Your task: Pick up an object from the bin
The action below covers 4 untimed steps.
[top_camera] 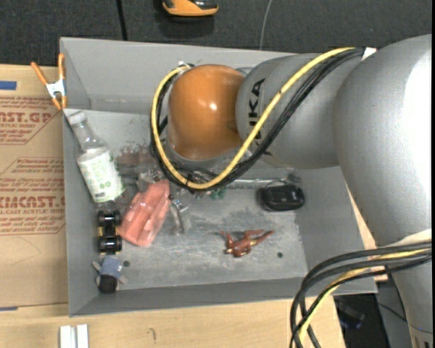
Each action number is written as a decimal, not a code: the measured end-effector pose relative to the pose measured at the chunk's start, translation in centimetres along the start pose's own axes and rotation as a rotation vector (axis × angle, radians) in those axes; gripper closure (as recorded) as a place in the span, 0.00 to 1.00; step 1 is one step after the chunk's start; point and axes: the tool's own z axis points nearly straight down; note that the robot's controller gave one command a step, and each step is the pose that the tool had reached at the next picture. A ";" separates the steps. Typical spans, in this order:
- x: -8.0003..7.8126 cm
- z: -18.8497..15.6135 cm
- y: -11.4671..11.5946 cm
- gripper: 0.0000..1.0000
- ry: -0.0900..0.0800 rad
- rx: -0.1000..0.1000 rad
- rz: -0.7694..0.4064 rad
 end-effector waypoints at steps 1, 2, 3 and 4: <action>-0.7 -0.9 0.3 0.00 -0.002 -0.002 -0.039; -1.2 2.8 0.6 0.00 -0.008 0.002 -0.341; -1.7 4.4 0.5 1.00 -0.010 0.002 -0.428; -1.7 4.4 0.5 1.00 -0.010 0.002 -0.427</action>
Offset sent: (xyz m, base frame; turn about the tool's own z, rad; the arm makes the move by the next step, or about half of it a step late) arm 0.0058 0.0126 -0.0532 -0.5093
